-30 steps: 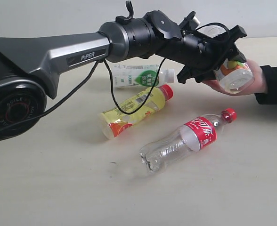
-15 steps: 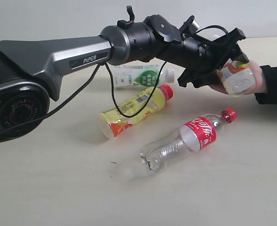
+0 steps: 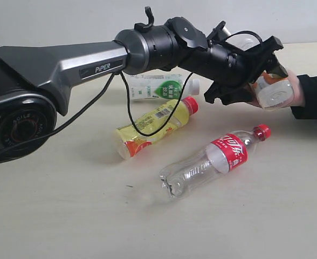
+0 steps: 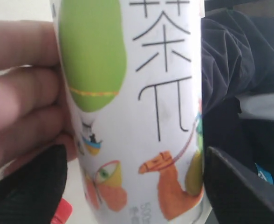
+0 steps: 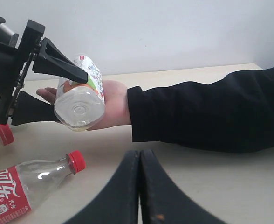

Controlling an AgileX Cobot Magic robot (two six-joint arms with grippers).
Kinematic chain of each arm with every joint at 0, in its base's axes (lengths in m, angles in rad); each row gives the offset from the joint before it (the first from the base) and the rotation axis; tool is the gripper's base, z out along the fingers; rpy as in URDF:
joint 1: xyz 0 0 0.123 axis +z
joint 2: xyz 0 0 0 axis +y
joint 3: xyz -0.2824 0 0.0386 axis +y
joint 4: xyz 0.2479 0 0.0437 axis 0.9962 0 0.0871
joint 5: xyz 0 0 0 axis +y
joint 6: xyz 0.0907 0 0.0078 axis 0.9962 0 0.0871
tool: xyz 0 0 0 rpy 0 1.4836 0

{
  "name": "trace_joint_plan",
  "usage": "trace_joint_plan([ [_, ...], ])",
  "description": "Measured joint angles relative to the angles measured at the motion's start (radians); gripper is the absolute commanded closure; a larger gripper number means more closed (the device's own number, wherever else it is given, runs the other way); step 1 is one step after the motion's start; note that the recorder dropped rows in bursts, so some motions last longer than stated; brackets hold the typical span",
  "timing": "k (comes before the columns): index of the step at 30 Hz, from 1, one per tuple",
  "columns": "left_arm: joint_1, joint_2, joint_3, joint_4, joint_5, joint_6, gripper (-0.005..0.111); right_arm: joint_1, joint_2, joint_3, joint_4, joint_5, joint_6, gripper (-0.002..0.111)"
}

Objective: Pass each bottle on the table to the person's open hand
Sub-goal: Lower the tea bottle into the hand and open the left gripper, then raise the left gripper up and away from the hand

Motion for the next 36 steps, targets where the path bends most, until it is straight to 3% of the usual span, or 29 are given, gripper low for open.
trace_joint_plan([
  [8, 0.008, -0.069, 0.0, 0.031, 0.102, 0.021, 0.029, 0.0, 0.0, 0.0, 0.0, 0.0, 0.0, 0.108],
  [27, 0.017, -0.332, 0.0, 0.368, 0.38, 0.044, 0.03, 0.0, 0.0, 0.0, 0.0, 0.0, 0.0, 0.108],
  [31, 0.0, -0.411, 0.0, 0.566, 0.525, 0.052, 0.03, 0.0, 0.0, 0.0, 0.0, 0.0, 0.0, 0.108],
  [36, -0.108, -0.47, 0.0, 0.851, 0.614, 0.035, 0.03, 0.0, 0.0, 0.0, 0.0, 0.0, 0.0, 0.108],
])
